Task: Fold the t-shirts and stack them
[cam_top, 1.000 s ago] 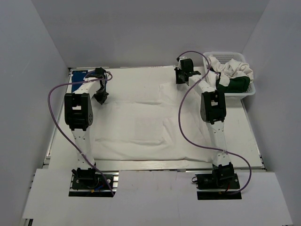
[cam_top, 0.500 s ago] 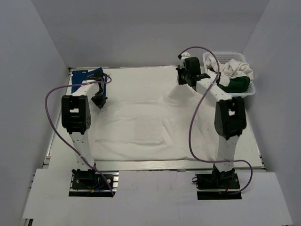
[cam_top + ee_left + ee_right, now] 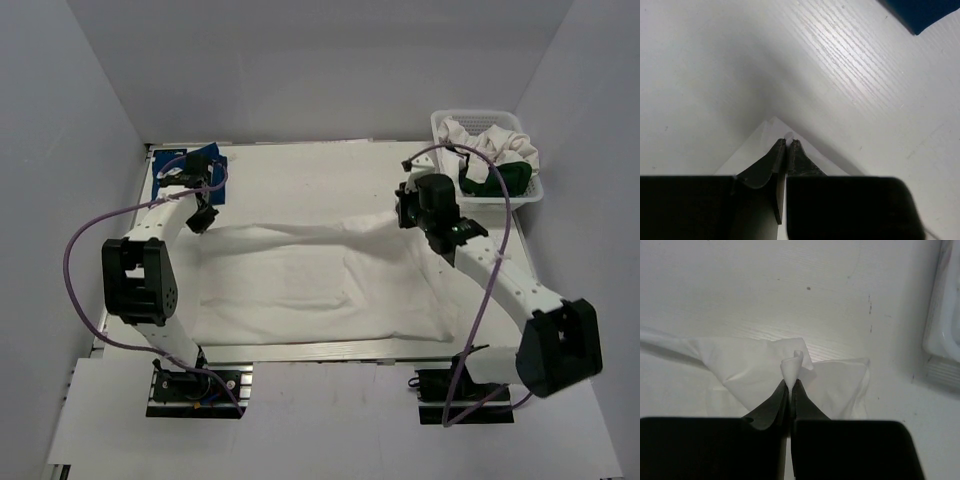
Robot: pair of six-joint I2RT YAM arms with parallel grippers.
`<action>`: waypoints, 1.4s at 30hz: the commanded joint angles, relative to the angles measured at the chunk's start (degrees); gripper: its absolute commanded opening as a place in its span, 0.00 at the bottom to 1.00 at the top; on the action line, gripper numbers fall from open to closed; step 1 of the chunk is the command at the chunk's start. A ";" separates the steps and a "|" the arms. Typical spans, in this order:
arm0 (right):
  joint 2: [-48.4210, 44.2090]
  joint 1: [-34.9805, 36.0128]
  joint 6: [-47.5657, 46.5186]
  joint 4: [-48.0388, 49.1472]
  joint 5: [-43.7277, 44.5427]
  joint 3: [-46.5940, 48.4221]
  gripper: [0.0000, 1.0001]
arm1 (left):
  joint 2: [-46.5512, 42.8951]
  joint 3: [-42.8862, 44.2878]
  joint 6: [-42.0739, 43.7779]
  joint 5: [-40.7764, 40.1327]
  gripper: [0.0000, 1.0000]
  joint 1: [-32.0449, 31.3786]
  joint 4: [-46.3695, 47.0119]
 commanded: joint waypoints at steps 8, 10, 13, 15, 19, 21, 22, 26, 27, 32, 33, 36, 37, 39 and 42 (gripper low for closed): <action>-14.86 1.91 5.97 -6.25 4.97 -8.06 0.00 | -9.81 -8.33 0.50 -1.70 0.00 -0.58 4.57; -16.72 2.09 6.59 -8.62 5.06 -9.64 0.00 | -10.33 -8.87 -1.25 -2.74 0.00 -0.58 3.52; -20.94 2.36 8.35 -11.70 6.29 -11.74 0.00 | -10.34 -8.87 -3.10 -3.45 0.00 -0.58 1.32; -24.10 2.44 9.23 -14.84 7.34 -12.37 0.00 | -11.65 -11.06 -4.77 -2.93 0.00 -0.58 0.70; -26.83 2.88 12.21 -19.26 5.43 -13.34 0.00 | -16.39 -18.08 -6.18 -0.74 0.00 -0.58 3.24; -27.53 3.14 14.58 -20.92 3.93 -14.57 0.00 | -19.28 -20.20 -6.79 0.05 0.00 -0.58 4.64; -27.71 3.32 15.20 -21.54 3.74 -14.92 0.00 | -20.09 -21.17 -6.79 1.54 0.00 -0.58 5.18; -29.02 3.50 19.77 -26.19 2.78 -17.46 0.08 | -21.33 -23.81 -6.87 2.17 0.33 -0.58 3.08; -29.29 3.50 21.17 -27.34 1.38 -17.91 0.13 | -21.33 -23.81 -8.27 2.17 0.35 -0.58 0.55; -35.52 3.50 31.54 -34.71 -3.72 -20.20 0.51 | -23.51 -24.34 -9.52 3.84 0.60 -0.58 -7.20; -36.49 3.41 32.16 -35.60 -3.99 -20.54 0.62 | -26.48 -24.95 -9.52 4.71 0.66 -0.58 -9.04; -41.41 3.41 31.56 -33.60 -3.91 -20.72 0.90 | -31.94 -26.71 -8.73 5.94 1.00 -0.58 -9.15; -41.86 3.41 30.60 -32.72 -3.29 -20.81 0.90 | -34.92 -27.32 -6.90 6.56 1.00 -0.58 -6.36; -40.55 3.32 28.57 -26.85 -3.55 -20.81 0.90 | -36.52 -27.33 -6.18 8.40 1.00 -0.58 -3.27; -34.41 3.58 24.98 -17.19 -6.70 -21.16 0.90 | -34.18 -26.37 -5.65 10.43 1.00 -0.58 1.04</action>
